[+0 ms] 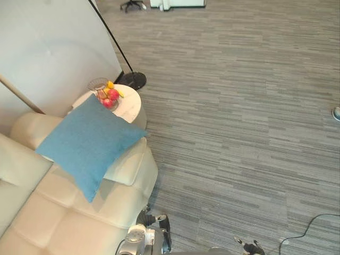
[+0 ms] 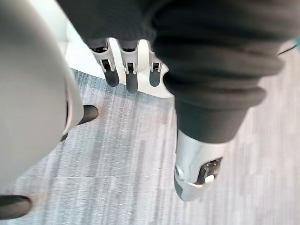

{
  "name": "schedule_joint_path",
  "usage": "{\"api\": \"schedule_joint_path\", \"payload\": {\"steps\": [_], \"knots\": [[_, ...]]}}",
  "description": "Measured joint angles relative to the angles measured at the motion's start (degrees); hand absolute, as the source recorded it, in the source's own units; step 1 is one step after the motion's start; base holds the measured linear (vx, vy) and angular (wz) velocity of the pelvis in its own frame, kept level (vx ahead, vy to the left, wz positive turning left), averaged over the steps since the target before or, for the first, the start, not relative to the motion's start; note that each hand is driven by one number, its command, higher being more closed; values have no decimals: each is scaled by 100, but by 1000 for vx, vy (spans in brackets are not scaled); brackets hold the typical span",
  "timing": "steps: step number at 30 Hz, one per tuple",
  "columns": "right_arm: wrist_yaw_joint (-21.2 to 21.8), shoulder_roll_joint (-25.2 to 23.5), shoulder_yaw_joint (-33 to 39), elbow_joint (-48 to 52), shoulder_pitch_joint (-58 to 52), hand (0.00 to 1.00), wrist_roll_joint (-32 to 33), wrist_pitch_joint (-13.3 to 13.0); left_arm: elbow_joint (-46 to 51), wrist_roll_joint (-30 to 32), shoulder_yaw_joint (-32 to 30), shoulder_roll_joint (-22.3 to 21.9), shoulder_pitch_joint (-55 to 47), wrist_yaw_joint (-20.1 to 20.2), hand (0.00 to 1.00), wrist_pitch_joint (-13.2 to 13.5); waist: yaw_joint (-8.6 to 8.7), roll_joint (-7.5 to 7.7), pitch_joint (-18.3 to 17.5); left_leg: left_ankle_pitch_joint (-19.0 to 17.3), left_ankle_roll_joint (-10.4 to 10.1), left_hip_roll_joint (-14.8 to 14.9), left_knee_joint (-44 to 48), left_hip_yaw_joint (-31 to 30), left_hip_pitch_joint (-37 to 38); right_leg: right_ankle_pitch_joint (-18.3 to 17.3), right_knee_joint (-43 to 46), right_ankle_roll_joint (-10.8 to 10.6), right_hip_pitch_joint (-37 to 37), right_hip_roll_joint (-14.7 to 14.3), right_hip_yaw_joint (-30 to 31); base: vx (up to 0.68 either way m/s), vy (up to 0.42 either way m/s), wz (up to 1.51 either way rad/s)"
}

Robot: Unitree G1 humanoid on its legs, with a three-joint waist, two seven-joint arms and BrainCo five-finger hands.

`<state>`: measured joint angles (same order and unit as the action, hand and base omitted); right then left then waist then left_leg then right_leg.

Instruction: Pick up cushions and gather them together orderly.

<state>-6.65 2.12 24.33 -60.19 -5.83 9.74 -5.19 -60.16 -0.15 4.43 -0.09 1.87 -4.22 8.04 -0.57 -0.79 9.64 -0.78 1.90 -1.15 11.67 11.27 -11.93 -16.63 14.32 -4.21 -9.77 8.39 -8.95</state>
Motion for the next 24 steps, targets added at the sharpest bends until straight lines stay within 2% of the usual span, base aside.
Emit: {"api": "schedule_joint_path", "payload": {"steps": [1, 2, 3, 4, 5, 6, 7, 9, 10, 11, 12, 13, 14, 15, 16, 17, 19, 21, 22, 23, 24], "knots": [[1, 46, 30, -45, 9, 0, -36, 1, -8, -6, 0, 0, 5, 3, 0, 0, -5, 15, -4, -314, 54, -110, 245, -71, 27, -1, 586, -10, 133, 79, 238, 438, 189, 38], [1, 55, 34, -50, 9, 0, -38, 1, -10, -7, 0, 1, 3, 5, 0, -1, -6, 17, -9, -365, 68, -133, 271, -82, 49, 2, 792, -16, 207, 96, 292, 514, 204, 27], [12, 56, 58, -52, 4, 0, -71, 0, -24, -14, 2, 37, -7, 7, 0, -5, -32, 47, -34, -536, 129, -249, 278, -93, 243, 136, 1879, -240, 605, 210, 531, 348, 117, 14], [30, 27, 80, -53, 1, 0, -76, 0, -24, -18, 12, 85, -18, 9, 0, -7, 2, 76, -58, -642, 128, -314, 257, -123, 373, 334, 2576, -552, 884, 268, 716, 438, 117, 29], [70, -3, 79, -75, 3, 0, -78, 1, -81, -43, 73, 161, -31, 9, 0, -24, -4, 90, -59, -768, 150, -405, 220, -269, 627, 354, 3557, -772, 1265, 263, 862, 514, 71, 40], [80, 16, 99, -98, -22, 0, -75, 8, -138, -69, 117, 229, -37, 5, 0, -37, 1, 78, -51, -804, 154, -450, 45, -429, 970, 153, 4118, -627, 1530, 258, 785, 501, 44, 49], [87, 33, 90, -89, -49, 0, -70, 6, -149, -116, 115, 256, -66, -3, 0, -85, 11, 41, -41, -809, 158, -440, -150, -560, 1292, -41, 4272, -454, 1703, 231, 630, 466, -13, 45], [92, 50, 74, -1, -106, 0, -71, 1, -153, -122, 113, 265, -97, -14, 0, -111, 24, -27, -30, -809, 158, -360, -304, -733, 1599, -233, 4047, -197, 1916, 133, 447, 266, -64, 53], [101, 48, 73, 83, -146, 0, -69, -9, -153, -126, 112, 247, -104, -15, 0, -110, 51, -88, -50, -809, 158, -260, -337, -920, 1714, -334, 3527, -74, 2111, -26, 457, 253, -137, 92], [101, 43, 71, 91, -152, 0, -61, -15, -144, -127, 96, 216, -102, -16, 0, -107, 73, -101, -61, -809, 157, -180, -331, -1043, 1712, -326, 2850, -82, 2274, -142, 618, 293, -174, 98], [101, 33, 65, 92, -162, 0, -57, -18, -133, -126, 78, 193, -100, -18, 0, -107, 74, -92, -63, -827, 128, -167, -323, -1103, 1717, -300, 2574, -97, 2323, -174, 727, 266, -245, 126], [102, 5, 17, 69, -213, 0, -55, -22, -114, -126, -57, 111, -114, -17, 0, -105, 87, 12, -95, -986, -125, -165, -265, -1292, 1708, 64, 1527, -158, 2371, -257, 1261, 191, -184, 109], [100, -19, 7, 65, -247, 0, -55, -26, -120, -106, -108, 105, -140, -17, 0, -107, 102, 93, -114, -1069, -221, -202, -231, -1377, 1688, 513, 1251, -53, 2371, -237, 1433, 329, -316, 111], [102, 11, 26, 55, -234, 0, -45, -25, -113, -107, -242, -20, -145, -16, 0, -96, 54, -61, -183, -1138, -319, -20, -206, -1539, 1670, 461, 1287, 68, 2320, -370, 1324, 177, -169, 47], [101, 26, 28, 56, -222, 0, -33, -27, -109, -108, -280, -56, -158, -7, 0, -83, 11, -117, -214, -1142, -334, 22, -204, -1552, 1664, 444, 1265, 99, 2307, -399, 1291, 316, -306, 32], [98, 53, 23, 105, -165, 0, -8, -53, -111, -112, -430, -165, -183, -12, 0, -89, -4, -172, -196, -1179, -432, 178, -129, -1514, 1704, 381, 1237, 201, 2202, -449, 1071, 197, -216, 37], [91, 31, 7, 167, -155, 0, 43, -99, -112, -110, -571, -268, -215, -1, 0, -99, 53, -215, -205, -1148, -580, 281, 42, -1480, 1653, 319, 1234, 300, 2006, -447, 770, 172, -221, 60], [92, 3, -28, 219, -174, 0, 52, -117, -55, -105, -595, -268, -213, 16, 0, -98, 66, -178, -183, -1148, -657, 417, 575, -1180, 1371, 301, 1043, 337, 1764, -356, 313, 58, -165, 96], [92, -8, -30, 241, -222, 0, 126, -117, -8, -105, -579, -268, -213, 44, 0, -99, 72, -170, -174, -1186, -682, 591, 1002, -636, 1131, 295, 922, 400, 1615, -307, 5, 3, -126, 97], [91, -6, -28, 254, -241, 0, 162, -115, -4, -105, -575, -267, -212, 55, 0, -98, 72, -174, -166, -1200, -674, 653, 1086, -465, 1076, 297, 898, 406, 1568, -302, -70, -5, -88, 129], [92, 10, -27, 271, -272, 0, 169, -114, 33, -104, -570, -266, -214, 61, 0, -97, 67, -186, -163, -1216, -623, 803, 1135, 147, 994, 285, 853, 428, 1424, -250, -371, -9, -33, 86]]}}
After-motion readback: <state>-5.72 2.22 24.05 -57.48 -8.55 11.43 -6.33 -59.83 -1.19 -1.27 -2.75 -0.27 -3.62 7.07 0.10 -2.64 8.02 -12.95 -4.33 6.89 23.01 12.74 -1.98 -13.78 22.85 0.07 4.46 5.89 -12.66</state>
